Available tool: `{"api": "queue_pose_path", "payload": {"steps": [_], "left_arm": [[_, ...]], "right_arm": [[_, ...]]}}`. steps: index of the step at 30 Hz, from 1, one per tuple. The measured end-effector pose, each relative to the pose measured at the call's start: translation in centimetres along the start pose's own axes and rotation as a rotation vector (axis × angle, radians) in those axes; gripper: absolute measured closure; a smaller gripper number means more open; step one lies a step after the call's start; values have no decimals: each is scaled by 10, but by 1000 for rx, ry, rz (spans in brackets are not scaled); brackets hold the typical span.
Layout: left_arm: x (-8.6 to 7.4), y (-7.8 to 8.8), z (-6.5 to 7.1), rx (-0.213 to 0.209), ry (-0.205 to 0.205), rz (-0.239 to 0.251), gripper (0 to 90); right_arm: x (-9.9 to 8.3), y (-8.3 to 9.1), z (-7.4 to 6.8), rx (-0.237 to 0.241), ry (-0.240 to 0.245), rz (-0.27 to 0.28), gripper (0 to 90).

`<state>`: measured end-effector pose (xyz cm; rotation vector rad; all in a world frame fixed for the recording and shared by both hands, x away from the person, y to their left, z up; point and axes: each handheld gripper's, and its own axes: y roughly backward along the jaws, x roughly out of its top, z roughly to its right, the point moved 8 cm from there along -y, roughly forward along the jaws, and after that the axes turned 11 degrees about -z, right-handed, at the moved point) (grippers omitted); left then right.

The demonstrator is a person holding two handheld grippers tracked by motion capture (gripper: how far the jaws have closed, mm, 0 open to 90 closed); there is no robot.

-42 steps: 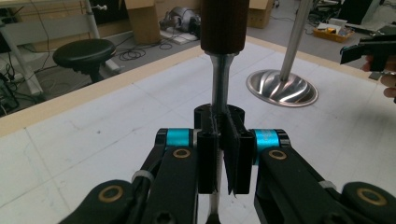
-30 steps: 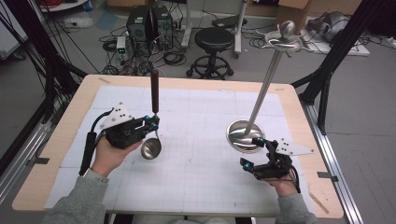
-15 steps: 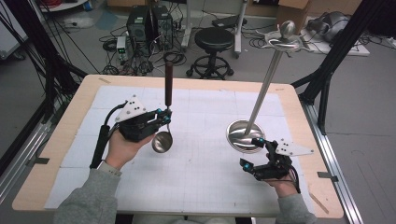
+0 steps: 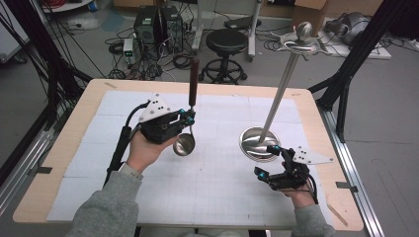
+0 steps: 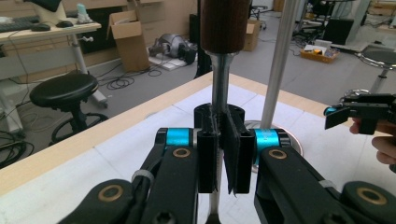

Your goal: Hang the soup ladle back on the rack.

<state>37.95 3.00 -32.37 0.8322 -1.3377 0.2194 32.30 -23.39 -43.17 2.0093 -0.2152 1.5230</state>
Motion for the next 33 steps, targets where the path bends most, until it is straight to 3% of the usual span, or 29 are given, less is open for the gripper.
{"api": "queue_pose_path", "payload": {"steps": [14,30,33], "left_arm": [[21,-21,19,-44,-14,-5,841],[41,-38,26,-65,-19,-5,841],[44,-38,23,-47,-23,-7,841]], "right_arm": [[0,0,0,0,-1,-2,35],[0,-1,0,6,0,4,35],[1,0,0,7,-2,5,35]]}}
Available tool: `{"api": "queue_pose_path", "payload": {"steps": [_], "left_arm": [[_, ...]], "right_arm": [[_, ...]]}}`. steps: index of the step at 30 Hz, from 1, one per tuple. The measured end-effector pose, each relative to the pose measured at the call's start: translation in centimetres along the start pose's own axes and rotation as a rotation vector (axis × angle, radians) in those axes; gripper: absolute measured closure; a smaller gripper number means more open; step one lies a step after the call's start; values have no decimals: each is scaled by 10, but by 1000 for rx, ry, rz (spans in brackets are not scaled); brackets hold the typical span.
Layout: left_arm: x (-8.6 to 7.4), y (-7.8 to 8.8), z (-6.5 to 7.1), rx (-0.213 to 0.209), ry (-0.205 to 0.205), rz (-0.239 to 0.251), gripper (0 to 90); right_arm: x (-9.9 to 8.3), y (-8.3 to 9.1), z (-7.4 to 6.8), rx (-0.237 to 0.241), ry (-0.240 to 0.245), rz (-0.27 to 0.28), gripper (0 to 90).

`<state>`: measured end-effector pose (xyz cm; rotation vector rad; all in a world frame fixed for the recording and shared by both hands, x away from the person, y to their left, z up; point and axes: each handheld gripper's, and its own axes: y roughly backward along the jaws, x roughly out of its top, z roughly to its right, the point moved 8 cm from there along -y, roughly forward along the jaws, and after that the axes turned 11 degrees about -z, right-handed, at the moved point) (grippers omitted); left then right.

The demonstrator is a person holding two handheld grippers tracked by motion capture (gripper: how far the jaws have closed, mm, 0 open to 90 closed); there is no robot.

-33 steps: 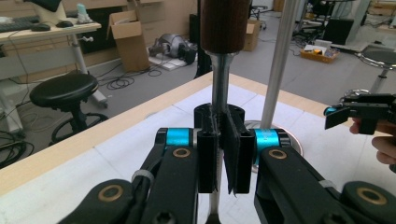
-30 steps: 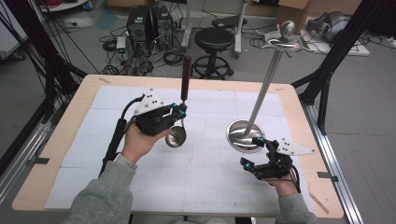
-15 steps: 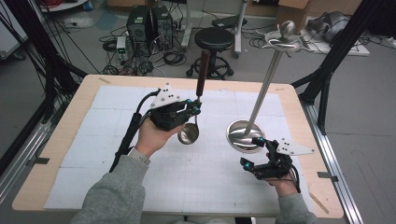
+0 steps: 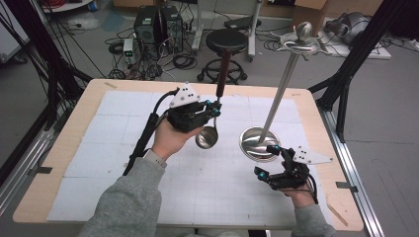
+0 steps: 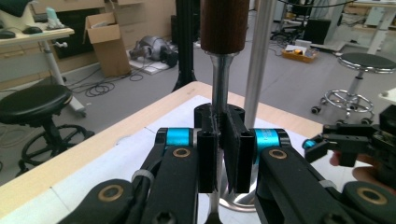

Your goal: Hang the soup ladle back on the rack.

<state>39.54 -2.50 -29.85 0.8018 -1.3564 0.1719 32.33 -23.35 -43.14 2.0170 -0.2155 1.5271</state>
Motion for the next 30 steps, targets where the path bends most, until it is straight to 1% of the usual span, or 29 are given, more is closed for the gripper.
{"api": "queue_pose_path", "payload": {"steps": [2,3,4,5,9,13,16,18,19,20,21,22,23,28,29,30], "left_arm": [[2,0,-1,0,-2,2,841],[5,0,0,-8,-4,3,841],[5,0,0,-8,-4,3,841],[10,-2,2,-7,-11,7,841],[19,-6,9,-20,-24,9,841],[22,-11,14,-26,-36,5,841],[25,-18,20,-32,-46,1,841],[26,-19,21,-31,-49,1,841],[28,-22,24,-39,-53,-1,841],[28,-22,24,-39,-53,-1,841],[30,-25,28,-44,-61,-2,841],[30,-25,28,-44,-61,-2,841],[32,-29,31,-47,-67,-9,841],[38,-34,34,-57,-68,-15,840],[40,-36,38,-66,-64,-4,841],[40,-36,38,-66,-64,-4,841]], "right_arm": [[0,0,0,0,1,1,35],[0,0,0,1,3,-5,35],[0,-1,0,2,4,-3,35],[0,-1,0,2,2,-4,35],[0,0,0,-1,3,0,35],[0,0,0,2,-1,1,35],[0,1,0,6,-1,4,35],[1,1,0,7,0,5,35],[1,1,0,6,3,8,35],[1,1,0,6,3,8,35],[1,1,0,5,3,8,35],[1,1,0,5,4,8,35],[1,1,0,7,0,5,35],[1,1,-1,7,1,5,35],[1,1,0,6,4,8,35],[1,1,0,8,1,5,35]]}}
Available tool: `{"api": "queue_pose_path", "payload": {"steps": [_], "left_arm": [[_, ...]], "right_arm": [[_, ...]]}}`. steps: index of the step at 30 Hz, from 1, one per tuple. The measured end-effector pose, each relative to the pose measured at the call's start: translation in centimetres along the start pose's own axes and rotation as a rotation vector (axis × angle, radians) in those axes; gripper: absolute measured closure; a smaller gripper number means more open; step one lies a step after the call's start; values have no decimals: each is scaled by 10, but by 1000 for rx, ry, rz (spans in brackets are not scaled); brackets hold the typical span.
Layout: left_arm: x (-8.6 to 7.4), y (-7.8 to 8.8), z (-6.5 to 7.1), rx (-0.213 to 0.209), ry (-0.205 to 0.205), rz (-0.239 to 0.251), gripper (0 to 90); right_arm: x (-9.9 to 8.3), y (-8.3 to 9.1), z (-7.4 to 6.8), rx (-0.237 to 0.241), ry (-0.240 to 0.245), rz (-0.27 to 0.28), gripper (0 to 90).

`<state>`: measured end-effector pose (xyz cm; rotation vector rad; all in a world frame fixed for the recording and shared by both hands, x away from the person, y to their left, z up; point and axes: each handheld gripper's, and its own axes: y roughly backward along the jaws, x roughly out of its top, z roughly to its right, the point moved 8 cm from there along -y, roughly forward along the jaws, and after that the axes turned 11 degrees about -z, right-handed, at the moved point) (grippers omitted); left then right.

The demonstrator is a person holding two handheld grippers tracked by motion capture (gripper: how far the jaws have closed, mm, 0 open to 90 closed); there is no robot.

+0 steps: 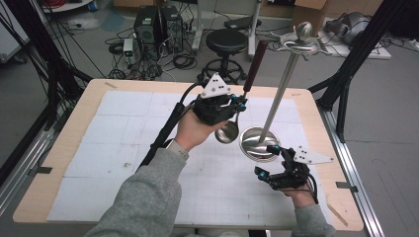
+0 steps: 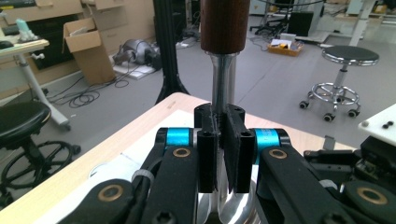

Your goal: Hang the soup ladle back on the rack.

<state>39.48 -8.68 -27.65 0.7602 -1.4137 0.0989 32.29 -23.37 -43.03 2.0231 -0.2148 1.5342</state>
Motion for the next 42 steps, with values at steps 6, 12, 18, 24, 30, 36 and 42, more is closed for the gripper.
{"api": "queue_pose_path", "payload": {"steps": [6,12,18,24,30,36,42], "left_arm": [[2,-9,3,0,-6,-15,840],[8,-13,2,4,-5,-17,840],[12,-17,1,3,-13,-15,840],[11,-22,-1,4,-10,-25,840],[11,-24,1,0,-24,-20,840],[12,-26,-1,4,-19,-25,840],[13,-30,-1,0,-17,-26,840]], "right_arm": [[0,-1,-1,2,3,0,35],[0,-1,-2,9,7,-2,35],[1,0,-2,5,7,3,35],[0,0,-2,6,6,1,35],[0,0,-2,5,3,-2,35],[0,0,-2,4,3,1,35],[0,1,-2,2,1,0,35]]}}
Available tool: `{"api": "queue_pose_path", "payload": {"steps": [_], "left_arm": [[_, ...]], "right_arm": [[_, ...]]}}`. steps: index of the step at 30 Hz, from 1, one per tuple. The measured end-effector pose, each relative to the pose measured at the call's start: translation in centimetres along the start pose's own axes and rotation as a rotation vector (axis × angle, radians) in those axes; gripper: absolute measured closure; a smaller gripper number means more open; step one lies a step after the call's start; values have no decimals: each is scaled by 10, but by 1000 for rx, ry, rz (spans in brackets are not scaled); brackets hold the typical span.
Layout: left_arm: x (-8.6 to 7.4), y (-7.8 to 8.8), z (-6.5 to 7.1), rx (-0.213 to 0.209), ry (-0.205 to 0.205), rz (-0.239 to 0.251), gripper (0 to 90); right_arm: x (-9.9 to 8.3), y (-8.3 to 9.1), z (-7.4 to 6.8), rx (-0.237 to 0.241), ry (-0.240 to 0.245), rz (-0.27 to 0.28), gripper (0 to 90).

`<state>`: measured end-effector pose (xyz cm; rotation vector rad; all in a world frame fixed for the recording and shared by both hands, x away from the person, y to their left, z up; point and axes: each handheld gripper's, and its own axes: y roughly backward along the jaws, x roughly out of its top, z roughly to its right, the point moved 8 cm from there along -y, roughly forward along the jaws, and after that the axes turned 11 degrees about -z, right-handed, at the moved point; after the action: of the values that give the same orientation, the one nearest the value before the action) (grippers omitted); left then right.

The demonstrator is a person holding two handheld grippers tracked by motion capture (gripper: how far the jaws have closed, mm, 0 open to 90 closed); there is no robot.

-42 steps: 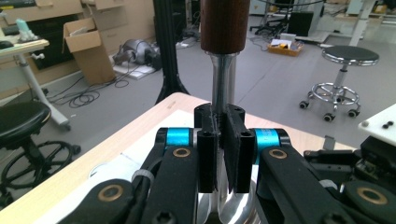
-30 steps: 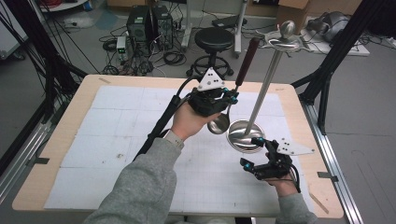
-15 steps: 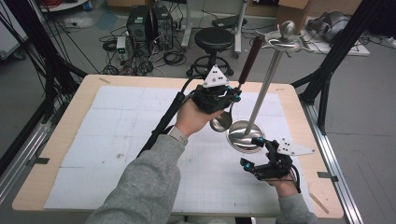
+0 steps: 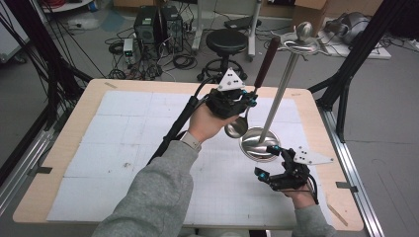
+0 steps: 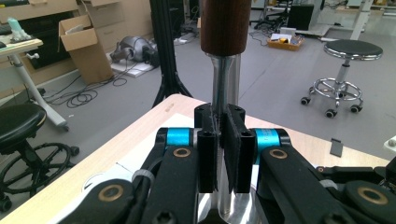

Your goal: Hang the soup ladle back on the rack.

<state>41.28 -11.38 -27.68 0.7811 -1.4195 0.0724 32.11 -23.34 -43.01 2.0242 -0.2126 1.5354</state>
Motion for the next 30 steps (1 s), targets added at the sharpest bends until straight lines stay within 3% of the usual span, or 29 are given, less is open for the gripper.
{"api": "queue_pose_path", "payload": {"steps": [30], "left_arm": [[-1,-18,2,-5,19,-66,841]], "right_arm": [[0,-2,0,5,2,-4,35]]}}
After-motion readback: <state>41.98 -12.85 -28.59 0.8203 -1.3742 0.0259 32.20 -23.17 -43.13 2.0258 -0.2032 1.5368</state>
